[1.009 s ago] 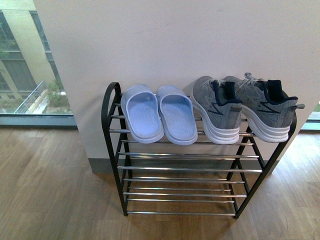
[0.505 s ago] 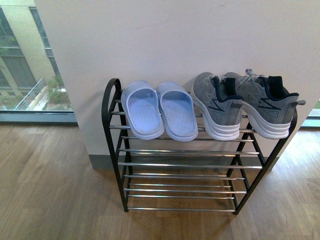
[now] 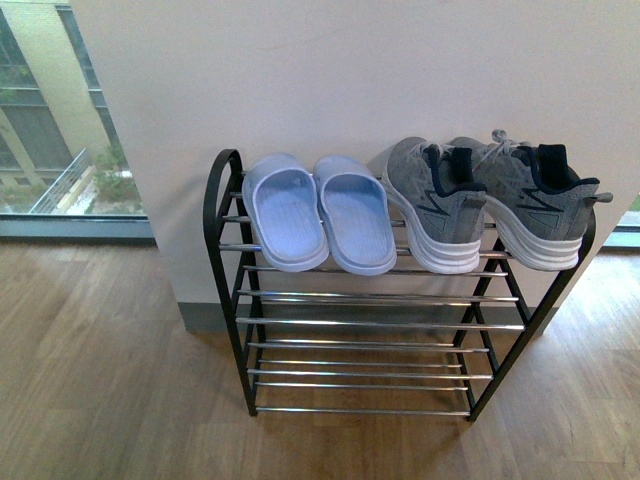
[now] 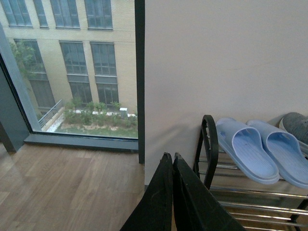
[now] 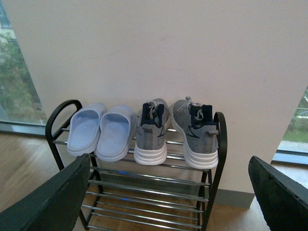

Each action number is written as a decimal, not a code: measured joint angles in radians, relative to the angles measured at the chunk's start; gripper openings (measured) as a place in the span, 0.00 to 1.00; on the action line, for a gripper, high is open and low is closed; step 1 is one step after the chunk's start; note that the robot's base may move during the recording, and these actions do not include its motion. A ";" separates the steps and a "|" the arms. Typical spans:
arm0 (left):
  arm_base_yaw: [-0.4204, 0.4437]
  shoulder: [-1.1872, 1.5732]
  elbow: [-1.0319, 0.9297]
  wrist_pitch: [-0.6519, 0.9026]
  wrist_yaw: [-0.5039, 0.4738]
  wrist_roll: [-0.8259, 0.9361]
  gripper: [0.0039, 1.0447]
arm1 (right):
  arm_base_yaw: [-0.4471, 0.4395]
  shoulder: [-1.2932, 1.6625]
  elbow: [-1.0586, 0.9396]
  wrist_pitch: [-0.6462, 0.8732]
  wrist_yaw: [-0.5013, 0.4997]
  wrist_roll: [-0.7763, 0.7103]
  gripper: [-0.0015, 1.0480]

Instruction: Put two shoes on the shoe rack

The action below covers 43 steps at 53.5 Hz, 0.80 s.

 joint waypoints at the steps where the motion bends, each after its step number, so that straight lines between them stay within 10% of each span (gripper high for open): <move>1: 0.000 -0.010 0.000 -0.009 0.000 0.000 0.01 | 0.000 0.000 0.000 0.000 0.000 0.000 0.91; 43: 0.000 -0.391 0.000 -0.402 0.000 0.000 0.01 | 0.000 0.000 0.000 0.000 0.001 0.000 0.91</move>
